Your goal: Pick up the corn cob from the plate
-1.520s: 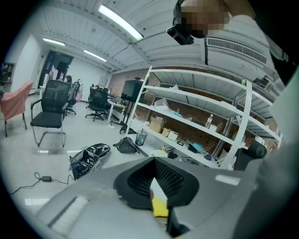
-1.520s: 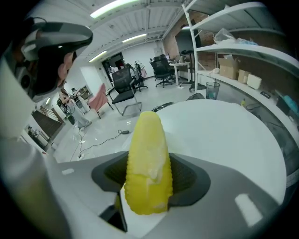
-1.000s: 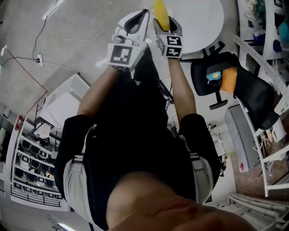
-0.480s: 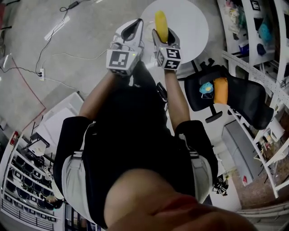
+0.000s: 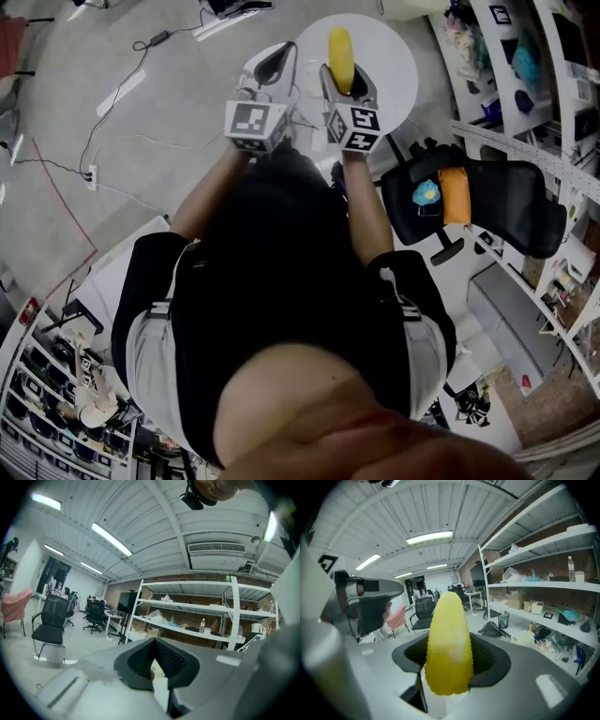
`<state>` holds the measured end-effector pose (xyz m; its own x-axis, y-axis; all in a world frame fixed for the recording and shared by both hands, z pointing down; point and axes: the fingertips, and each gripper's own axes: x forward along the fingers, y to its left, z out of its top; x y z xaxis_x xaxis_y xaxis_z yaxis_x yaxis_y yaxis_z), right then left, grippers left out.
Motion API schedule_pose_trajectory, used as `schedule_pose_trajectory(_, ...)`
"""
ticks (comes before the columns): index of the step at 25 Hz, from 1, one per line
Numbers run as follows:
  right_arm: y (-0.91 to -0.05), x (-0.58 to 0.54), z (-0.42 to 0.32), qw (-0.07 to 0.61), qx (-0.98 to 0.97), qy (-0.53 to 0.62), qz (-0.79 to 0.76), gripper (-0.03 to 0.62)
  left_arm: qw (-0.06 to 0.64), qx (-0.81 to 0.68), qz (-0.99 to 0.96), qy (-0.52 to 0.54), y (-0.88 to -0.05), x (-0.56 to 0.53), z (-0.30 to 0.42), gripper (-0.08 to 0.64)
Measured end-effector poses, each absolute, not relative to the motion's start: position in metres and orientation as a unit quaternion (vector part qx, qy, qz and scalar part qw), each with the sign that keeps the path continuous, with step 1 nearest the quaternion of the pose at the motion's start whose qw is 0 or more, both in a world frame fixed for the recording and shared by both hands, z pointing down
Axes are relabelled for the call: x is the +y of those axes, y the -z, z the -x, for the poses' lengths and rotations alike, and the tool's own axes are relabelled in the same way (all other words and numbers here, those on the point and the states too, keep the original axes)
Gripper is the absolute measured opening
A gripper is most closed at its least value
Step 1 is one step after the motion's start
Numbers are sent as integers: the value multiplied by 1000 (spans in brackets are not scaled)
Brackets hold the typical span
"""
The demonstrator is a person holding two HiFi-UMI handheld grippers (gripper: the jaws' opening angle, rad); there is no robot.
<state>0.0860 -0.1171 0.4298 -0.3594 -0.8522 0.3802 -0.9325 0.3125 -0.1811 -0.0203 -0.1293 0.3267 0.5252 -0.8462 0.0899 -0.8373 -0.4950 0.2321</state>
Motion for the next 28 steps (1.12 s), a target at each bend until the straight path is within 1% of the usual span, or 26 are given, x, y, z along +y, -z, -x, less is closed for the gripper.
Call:
schedule_pose_trajectory(3,-408,-112,-83,89,-805,-173,-560,258,121,-497,-859,21,-314,-125,26,6)
schedule_pose_trajectory(10,-365,-108,-79,64,-812,-141,-563,258,89,-481,-872,32,-299,-119,25,6)
schedule_pose_trajectory(16,-348,-104,-75,50,-815,-132,-563,258,86,-480,-872,41,-290,-118,29,6)
schedule_pose_trajectory(22,-322,-95,-73,31,-819,-109,-563,258,90,-463,-881,25,-294,-114,27,6)
schedule_pose_trajectory(28,-315,-84,-74,29,-816,-102,-569,258,87,-465,-880,25,-294,-111,28,6)
